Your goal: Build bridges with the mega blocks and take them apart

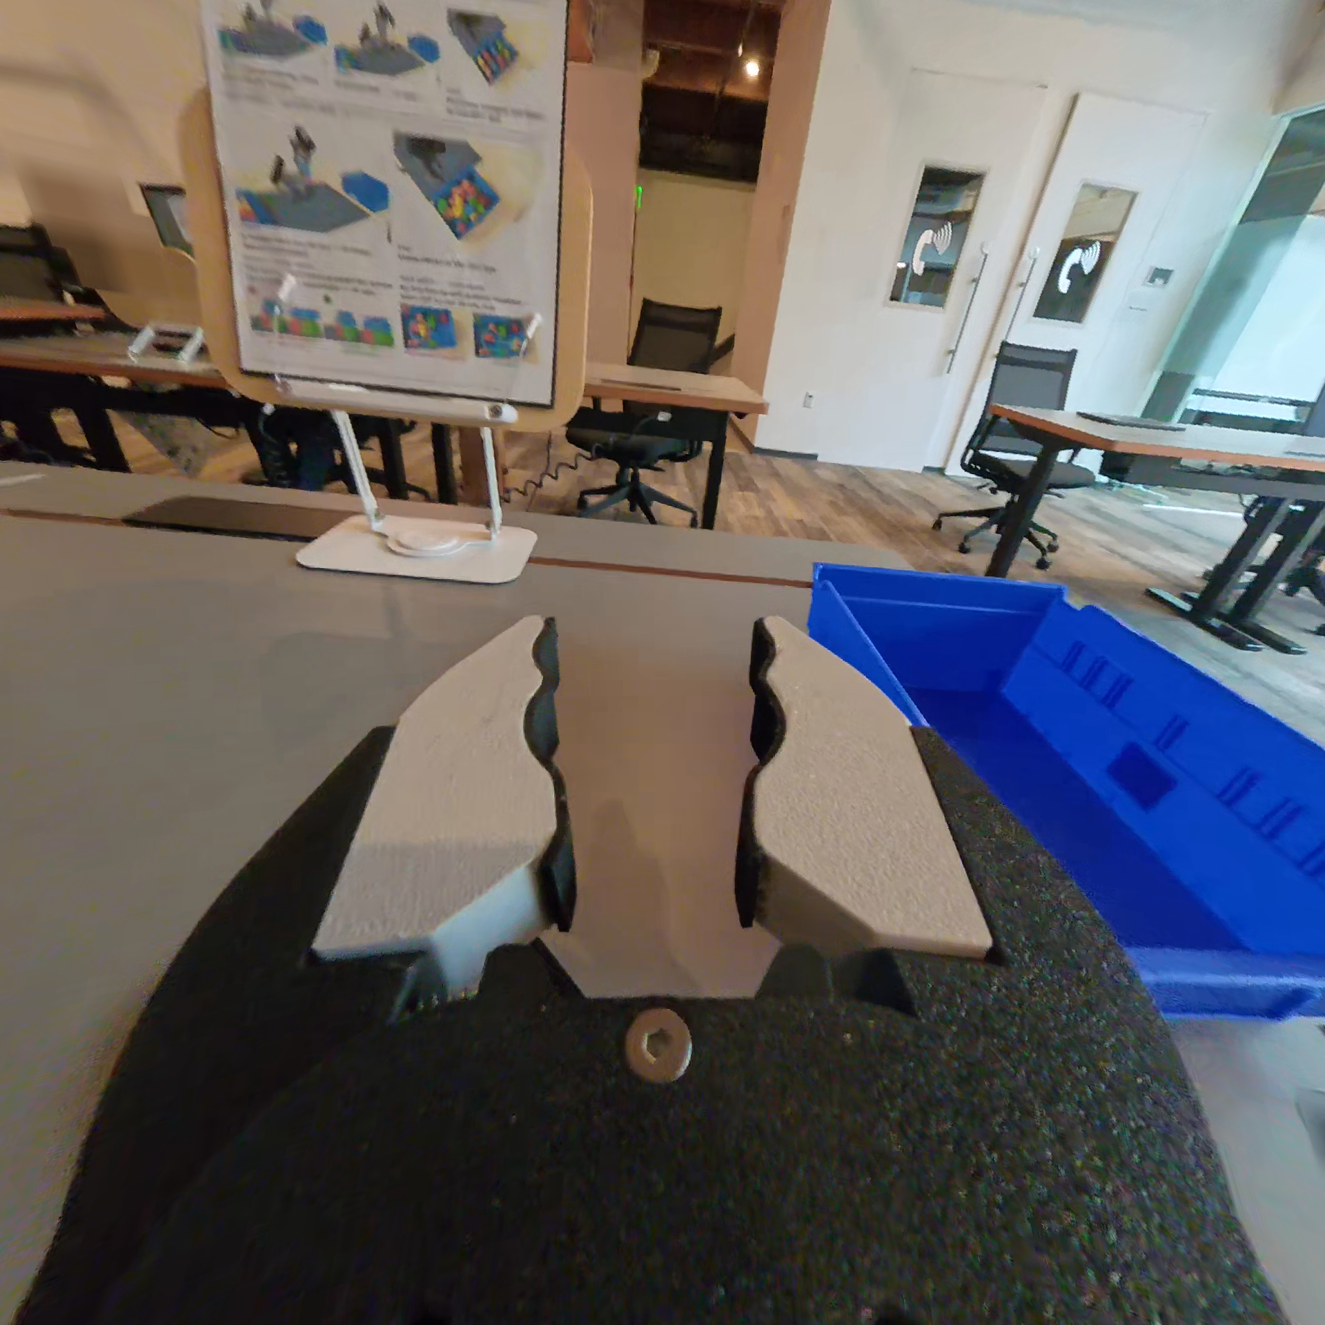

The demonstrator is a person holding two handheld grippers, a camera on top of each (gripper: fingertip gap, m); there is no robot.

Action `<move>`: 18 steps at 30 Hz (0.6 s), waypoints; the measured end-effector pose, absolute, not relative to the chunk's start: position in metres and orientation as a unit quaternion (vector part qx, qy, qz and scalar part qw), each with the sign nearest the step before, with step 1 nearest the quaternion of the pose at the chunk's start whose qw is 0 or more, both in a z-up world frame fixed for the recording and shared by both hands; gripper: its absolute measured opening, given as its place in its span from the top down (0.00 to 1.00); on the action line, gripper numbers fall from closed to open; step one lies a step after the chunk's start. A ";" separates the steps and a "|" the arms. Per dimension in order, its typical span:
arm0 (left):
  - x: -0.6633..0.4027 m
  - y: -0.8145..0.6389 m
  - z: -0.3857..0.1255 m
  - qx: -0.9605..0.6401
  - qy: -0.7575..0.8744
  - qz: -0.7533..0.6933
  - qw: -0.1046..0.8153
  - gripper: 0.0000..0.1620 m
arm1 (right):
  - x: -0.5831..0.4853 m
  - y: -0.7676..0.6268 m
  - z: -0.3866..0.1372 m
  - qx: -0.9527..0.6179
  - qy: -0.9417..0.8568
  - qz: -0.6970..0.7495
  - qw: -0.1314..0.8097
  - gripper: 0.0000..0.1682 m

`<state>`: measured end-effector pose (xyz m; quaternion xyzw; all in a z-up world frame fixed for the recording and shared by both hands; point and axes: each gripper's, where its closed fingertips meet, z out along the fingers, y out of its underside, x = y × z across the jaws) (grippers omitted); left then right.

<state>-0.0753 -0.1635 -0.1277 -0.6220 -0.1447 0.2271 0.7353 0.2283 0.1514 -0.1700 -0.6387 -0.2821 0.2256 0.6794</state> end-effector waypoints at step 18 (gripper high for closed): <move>-0.058 -0.178 -0.126 -0.597 -0.072 0.168 0.781 0.74 | 0.194 0.107 -0.153 -0.551 -0.353 0.384 0.651 0.72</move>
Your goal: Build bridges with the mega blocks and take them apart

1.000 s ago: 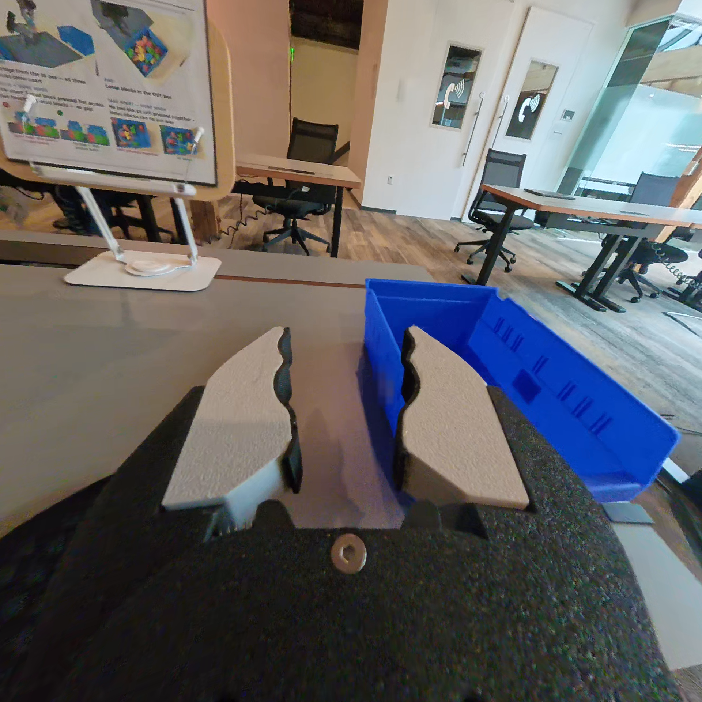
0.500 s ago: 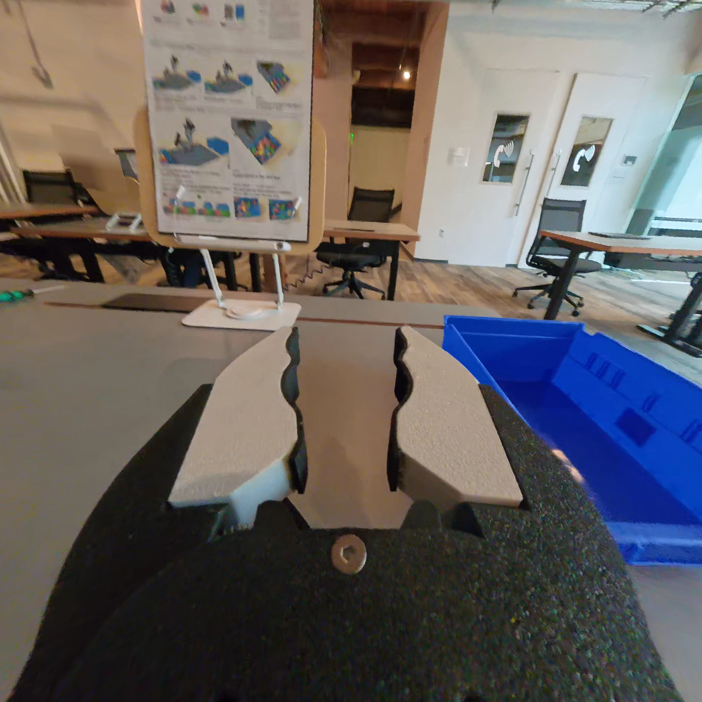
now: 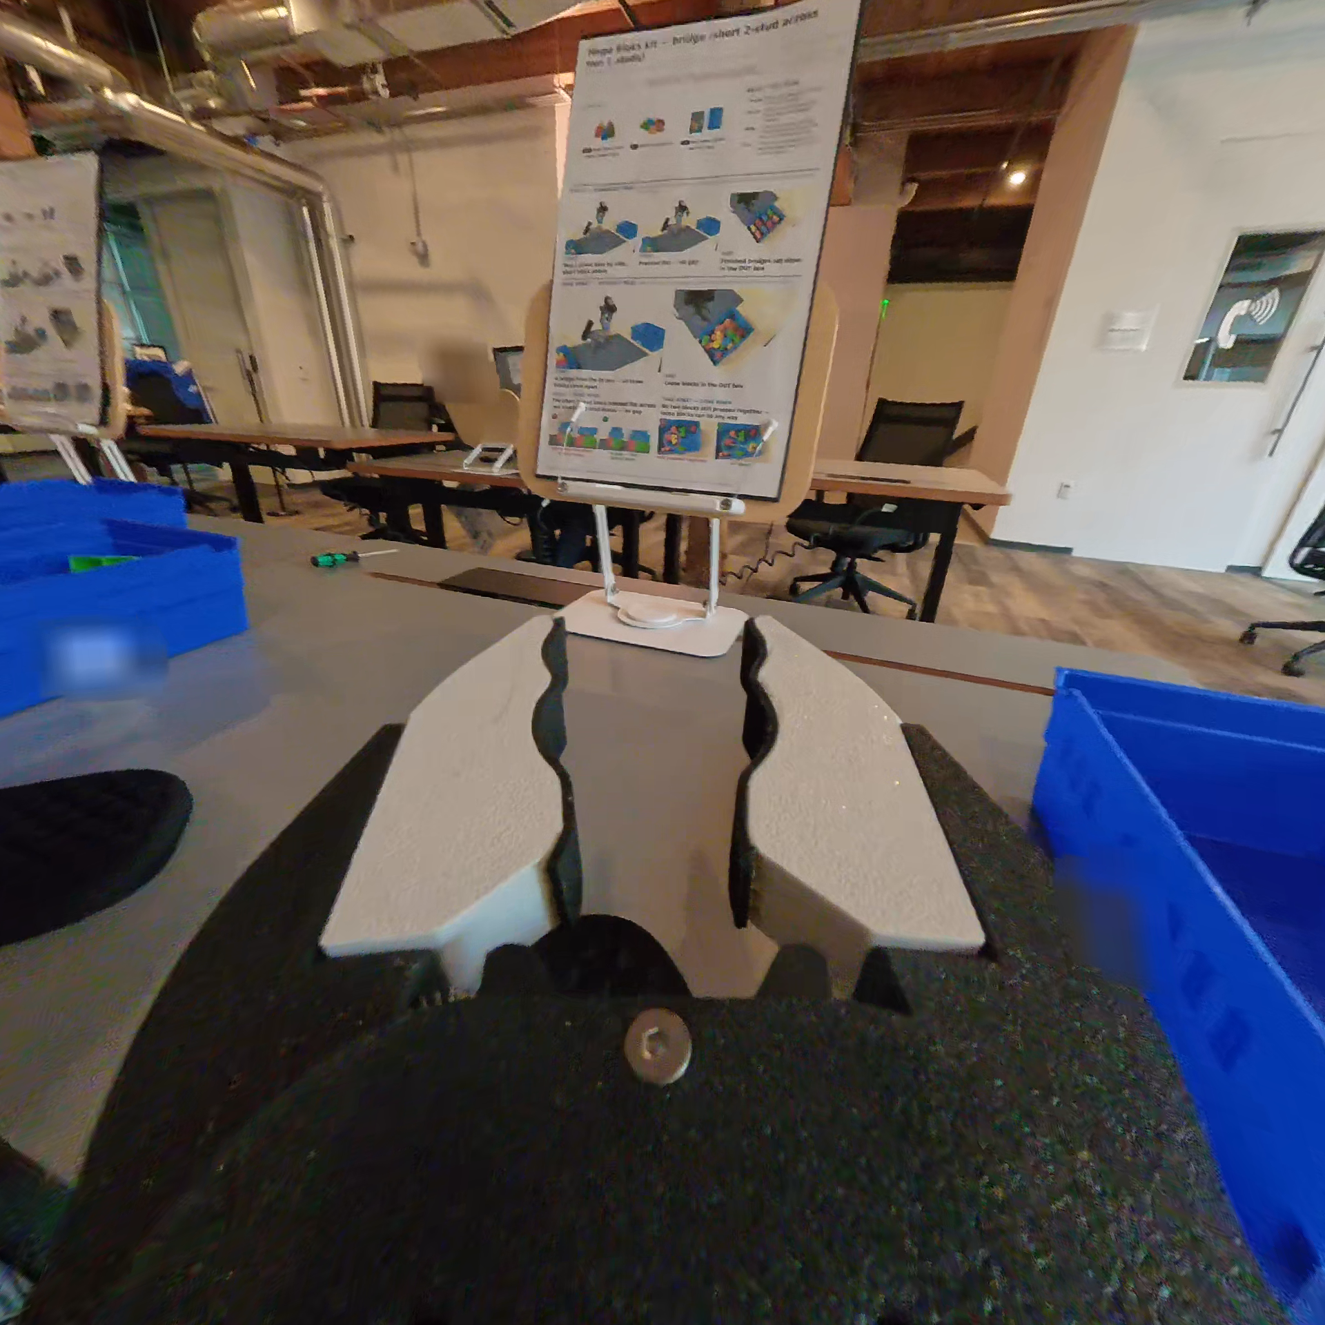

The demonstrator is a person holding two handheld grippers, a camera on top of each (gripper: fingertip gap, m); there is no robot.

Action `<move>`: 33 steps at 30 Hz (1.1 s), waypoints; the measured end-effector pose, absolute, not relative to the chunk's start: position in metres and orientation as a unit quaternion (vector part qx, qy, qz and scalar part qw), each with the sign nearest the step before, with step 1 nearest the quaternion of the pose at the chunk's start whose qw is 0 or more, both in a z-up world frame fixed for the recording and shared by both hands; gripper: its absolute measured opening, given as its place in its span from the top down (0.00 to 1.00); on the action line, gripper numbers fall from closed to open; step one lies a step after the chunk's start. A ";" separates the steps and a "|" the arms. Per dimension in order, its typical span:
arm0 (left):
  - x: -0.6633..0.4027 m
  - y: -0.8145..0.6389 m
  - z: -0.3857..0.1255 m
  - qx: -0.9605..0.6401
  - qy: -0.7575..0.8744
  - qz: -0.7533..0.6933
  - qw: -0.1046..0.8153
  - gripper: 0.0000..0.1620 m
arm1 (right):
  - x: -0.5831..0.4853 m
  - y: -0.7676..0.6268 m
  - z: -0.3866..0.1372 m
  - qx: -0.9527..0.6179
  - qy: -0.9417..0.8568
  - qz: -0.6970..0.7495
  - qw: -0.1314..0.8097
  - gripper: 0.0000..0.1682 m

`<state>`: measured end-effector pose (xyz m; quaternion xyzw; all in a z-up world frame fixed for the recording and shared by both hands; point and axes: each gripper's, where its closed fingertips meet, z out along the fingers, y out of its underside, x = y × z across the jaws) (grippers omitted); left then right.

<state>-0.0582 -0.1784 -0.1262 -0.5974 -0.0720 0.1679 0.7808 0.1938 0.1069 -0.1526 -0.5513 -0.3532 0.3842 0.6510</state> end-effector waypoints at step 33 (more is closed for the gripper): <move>-0.296 -0.272 -0.180 -0.834 -0.207 0.248 0.448 0.69 | 0.102 0.182 -0.227 -0.579 -0.486 0.273 0.596 0.75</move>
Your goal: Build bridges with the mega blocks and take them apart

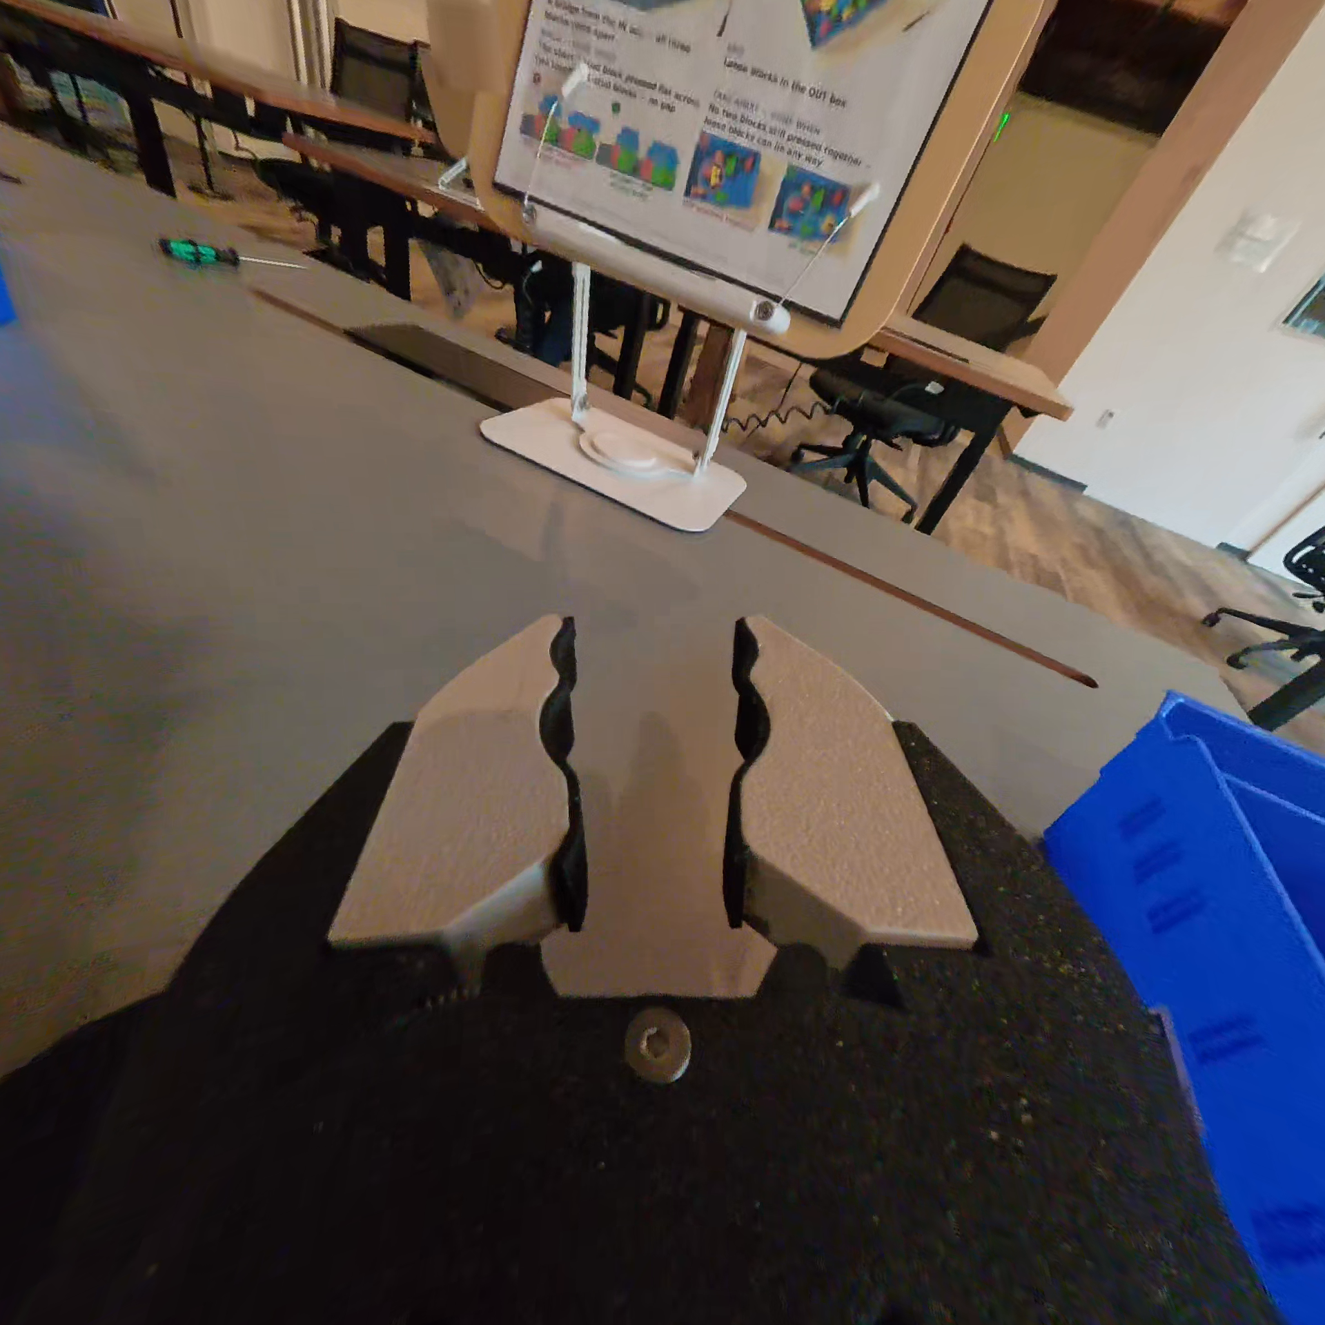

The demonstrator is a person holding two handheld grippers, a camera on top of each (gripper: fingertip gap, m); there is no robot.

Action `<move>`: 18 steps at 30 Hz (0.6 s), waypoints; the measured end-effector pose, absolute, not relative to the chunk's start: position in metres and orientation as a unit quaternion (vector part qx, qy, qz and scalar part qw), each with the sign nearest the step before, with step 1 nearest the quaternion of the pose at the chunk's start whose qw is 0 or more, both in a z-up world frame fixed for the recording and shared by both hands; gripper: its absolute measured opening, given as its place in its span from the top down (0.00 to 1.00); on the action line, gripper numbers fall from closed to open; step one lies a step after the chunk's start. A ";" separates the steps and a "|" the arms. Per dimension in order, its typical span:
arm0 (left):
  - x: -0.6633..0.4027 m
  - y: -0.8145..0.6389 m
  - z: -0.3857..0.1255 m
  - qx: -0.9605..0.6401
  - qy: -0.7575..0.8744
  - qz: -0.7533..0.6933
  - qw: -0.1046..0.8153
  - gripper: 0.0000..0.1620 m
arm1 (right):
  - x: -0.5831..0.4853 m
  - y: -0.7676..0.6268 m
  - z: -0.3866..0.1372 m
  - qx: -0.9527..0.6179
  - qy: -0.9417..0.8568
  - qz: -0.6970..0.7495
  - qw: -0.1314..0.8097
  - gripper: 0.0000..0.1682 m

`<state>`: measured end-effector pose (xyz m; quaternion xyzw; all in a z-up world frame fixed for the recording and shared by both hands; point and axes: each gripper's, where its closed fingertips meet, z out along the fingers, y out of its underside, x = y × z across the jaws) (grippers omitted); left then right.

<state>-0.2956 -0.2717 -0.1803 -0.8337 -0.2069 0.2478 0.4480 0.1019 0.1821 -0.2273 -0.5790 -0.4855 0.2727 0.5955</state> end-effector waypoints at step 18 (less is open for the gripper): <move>-0.400 -0.237 -0.288 -0.957 -0.213 0.099 0.172 0.70 | 0.102 0.185 -0.244 -0.592 -0.491 0.285 0.572 0.77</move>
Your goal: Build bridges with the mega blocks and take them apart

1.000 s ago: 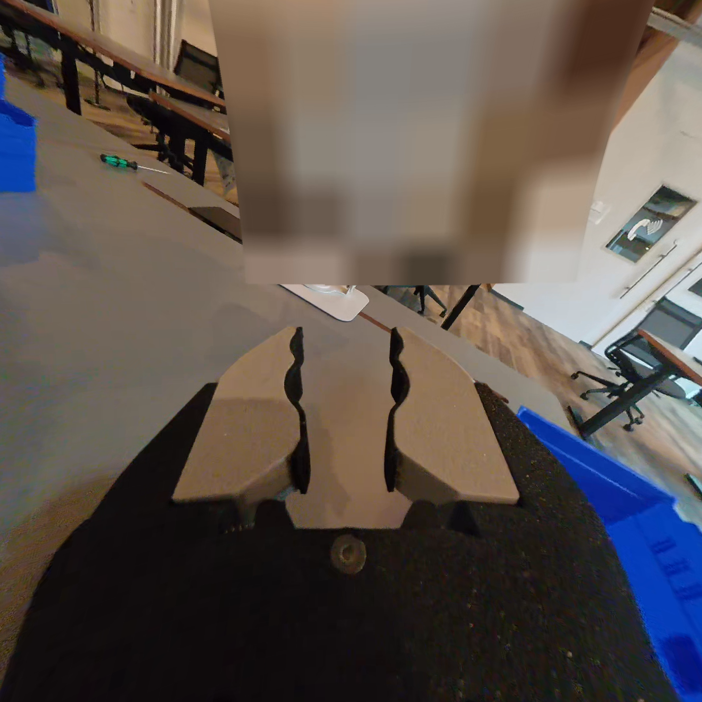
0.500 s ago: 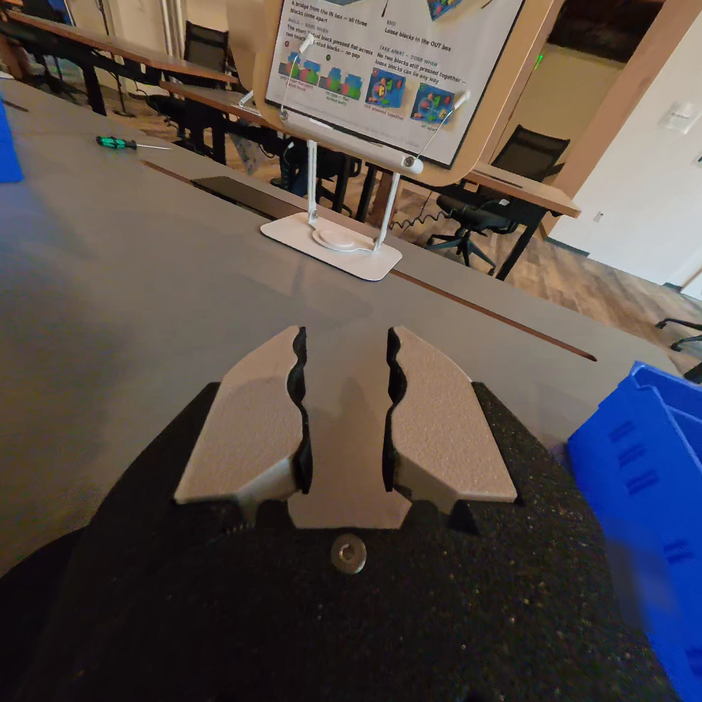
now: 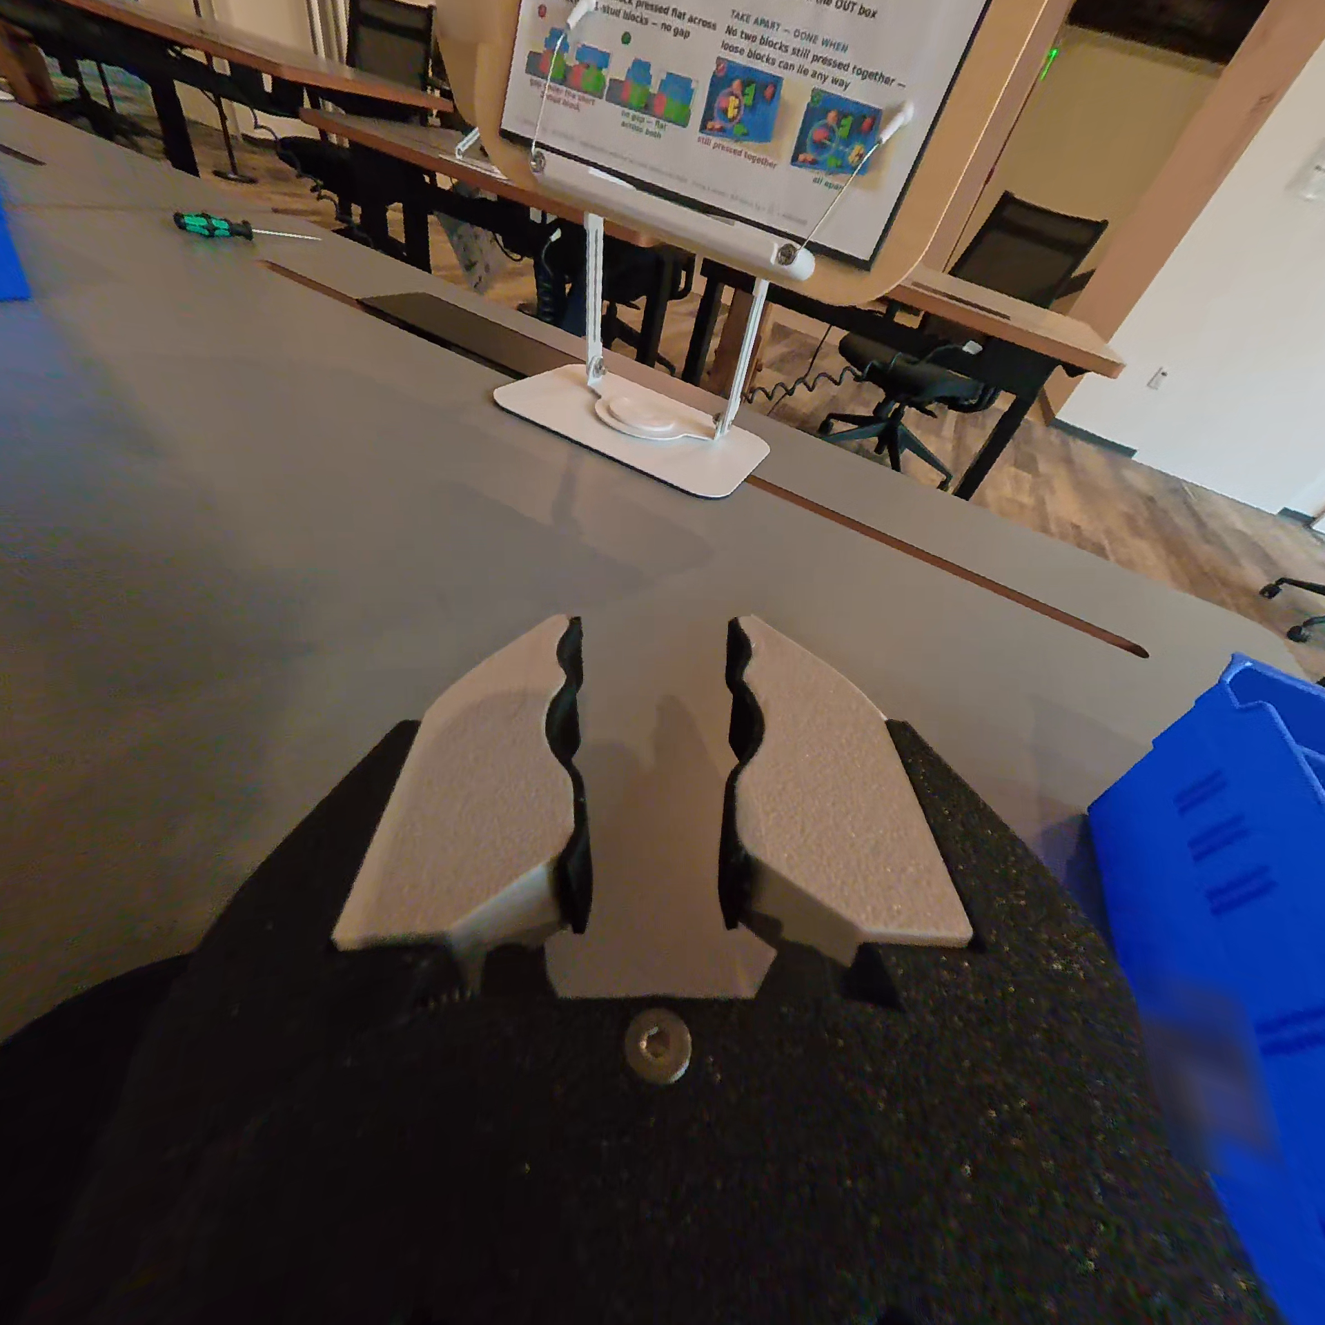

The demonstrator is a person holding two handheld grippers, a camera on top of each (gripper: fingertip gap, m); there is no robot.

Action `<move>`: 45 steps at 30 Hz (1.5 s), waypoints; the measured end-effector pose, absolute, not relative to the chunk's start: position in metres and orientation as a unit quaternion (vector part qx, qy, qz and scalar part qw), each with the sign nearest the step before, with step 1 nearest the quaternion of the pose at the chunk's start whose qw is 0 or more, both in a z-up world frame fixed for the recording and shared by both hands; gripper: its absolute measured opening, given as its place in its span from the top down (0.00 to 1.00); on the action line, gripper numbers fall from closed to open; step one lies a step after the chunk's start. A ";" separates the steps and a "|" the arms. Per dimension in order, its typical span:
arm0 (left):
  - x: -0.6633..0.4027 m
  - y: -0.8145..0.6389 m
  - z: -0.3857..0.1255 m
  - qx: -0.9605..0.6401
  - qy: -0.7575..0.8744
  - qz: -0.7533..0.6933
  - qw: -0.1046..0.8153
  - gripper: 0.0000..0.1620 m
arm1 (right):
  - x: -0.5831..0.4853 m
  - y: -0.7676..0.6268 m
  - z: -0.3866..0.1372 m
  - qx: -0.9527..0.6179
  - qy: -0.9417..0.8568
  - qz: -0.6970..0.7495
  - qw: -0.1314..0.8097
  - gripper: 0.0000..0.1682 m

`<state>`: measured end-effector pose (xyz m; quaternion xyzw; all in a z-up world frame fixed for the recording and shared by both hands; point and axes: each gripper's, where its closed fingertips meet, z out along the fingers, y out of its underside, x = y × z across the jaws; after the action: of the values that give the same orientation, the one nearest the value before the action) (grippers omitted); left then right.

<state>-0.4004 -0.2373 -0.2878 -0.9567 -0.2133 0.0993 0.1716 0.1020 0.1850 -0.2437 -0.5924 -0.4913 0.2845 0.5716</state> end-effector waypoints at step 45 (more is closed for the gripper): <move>-0.090 -0.015 -0.211 -0.920 0.324 0.017 0.222 0.82 | 0.094 0.174 -0.253 -0.584 -0.521 0.284 0.555 0.78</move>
<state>-0.0898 -0.0155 -0.2109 -0.9198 0.3235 0.0170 0.2216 0.0942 0.1742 -0.2533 -0.5839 -0.5206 0.2838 0.5546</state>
